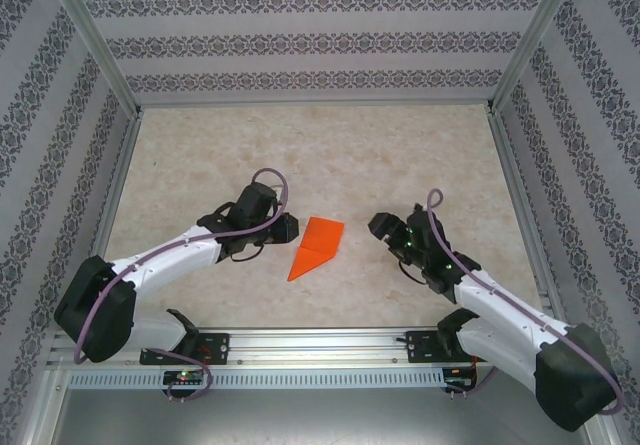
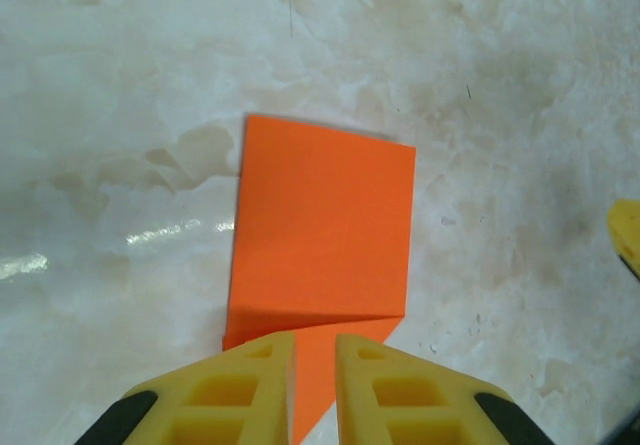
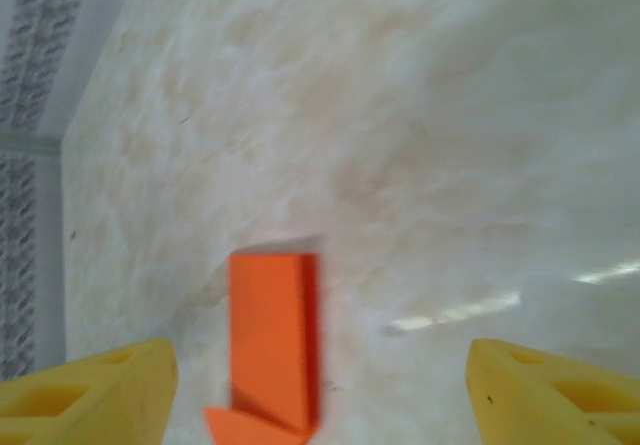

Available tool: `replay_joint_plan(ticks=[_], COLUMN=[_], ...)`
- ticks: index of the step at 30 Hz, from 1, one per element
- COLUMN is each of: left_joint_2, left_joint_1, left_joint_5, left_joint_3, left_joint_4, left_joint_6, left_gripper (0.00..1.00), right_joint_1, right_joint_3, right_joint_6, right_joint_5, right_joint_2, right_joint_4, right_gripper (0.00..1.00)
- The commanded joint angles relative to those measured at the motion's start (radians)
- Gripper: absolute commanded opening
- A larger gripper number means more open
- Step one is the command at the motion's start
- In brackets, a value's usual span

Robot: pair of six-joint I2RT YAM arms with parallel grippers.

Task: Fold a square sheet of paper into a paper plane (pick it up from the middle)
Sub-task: Fourth fold the wing at the center of the table.

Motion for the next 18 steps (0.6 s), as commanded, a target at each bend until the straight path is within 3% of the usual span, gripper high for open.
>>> replay_joint_plan(ticks=[1, 4, 6, 12, 18], left_joint_2=[0.006, 0.044, 0.071, 0.152, 0.202], left_joint_1=[0.006, 0.003, -0.005, -0.022, -0.035], left_joint_5=[-0.041, 0.028, 0.084, 0.133, 0.153], left_joint_3=[-0.024, 0.038, 0.029, 0.043, 0.073], left_joint_4=[0.097, 0.005, 0.042, 0.033, 0.015], left_joint_6=[-0.004, 0.010, -0.007, -0.012, 0.017], left_gripper=[0.20, 0.21, 0.25, 0.27, 0.24], right_joint_1=[-0.054, -0.064, -0.065, -0.042, 0.068], right_joint_3=[-0.109, -0.045, -0.015, 0.020, 0.132], right_joint_6=[0.072, -0.044, -0.097, -0.130, -0.158], right_joint_5=[-0.015, -0.091, -0.146, -0.335, -0.341], right_joint_2=[-0.050, -0.068, -0.046, 0.115, 0.283], right_joint_4=[0.136, -0.001, -0.048, 0.017, 0.017], right_gripper=[0.80, 0.82, 0.81, 0.74, 0.74])
